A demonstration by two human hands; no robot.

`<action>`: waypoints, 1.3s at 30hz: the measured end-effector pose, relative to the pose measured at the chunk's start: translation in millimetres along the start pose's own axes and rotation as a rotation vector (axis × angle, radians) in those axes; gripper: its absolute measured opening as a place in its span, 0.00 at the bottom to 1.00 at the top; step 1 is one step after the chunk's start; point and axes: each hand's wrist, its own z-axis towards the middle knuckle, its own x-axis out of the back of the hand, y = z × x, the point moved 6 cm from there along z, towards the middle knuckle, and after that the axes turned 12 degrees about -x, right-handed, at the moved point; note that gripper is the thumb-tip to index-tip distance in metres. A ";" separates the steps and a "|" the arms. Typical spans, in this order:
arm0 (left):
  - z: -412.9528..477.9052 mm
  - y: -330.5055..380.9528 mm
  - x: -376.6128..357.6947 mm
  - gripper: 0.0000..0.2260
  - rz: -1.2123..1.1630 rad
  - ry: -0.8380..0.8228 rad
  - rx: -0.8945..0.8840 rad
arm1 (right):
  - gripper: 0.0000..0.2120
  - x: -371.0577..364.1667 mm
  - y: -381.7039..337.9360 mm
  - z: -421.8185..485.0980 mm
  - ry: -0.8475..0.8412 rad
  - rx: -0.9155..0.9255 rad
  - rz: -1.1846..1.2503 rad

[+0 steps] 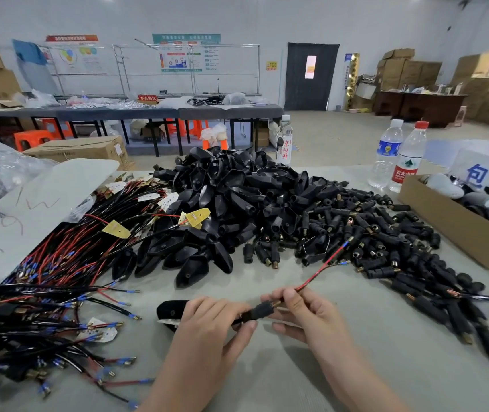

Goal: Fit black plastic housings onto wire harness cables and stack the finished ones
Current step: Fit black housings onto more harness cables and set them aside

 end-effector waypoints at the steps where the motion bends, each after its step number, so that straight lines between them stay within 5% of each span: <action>1: -0.2 -1.9 1.0 0.11 0.018 0.011 0.003 | 0.16 2.6 -2.6 -0.1 0.016 0.019 0.008; 9: 0.8 -4.8 3.1 0.12 0.110 -0.018 0.025 | 0.15 14.3 -11.4 -1.0 0.079 0.043 0.051; 25: -4.8 -14.1 -1.8 0.24 -0.067 -0.292 0.198 | 0.12 64.1 -19.9 4.3 0.226 0.044 0.303; 33: -3.8 -7.5 -5.5 0.19 -0.159 -0.185 0.175 | 0.20 7.3 15.1 3.4 -0.079 -0.176 0.170; 39: -11.8 -21.8 -9.7 0.23 -0.227 -0.212 0.265 | 0.10 -1.7 15.8 2.8 -0.040 -0.146 0.126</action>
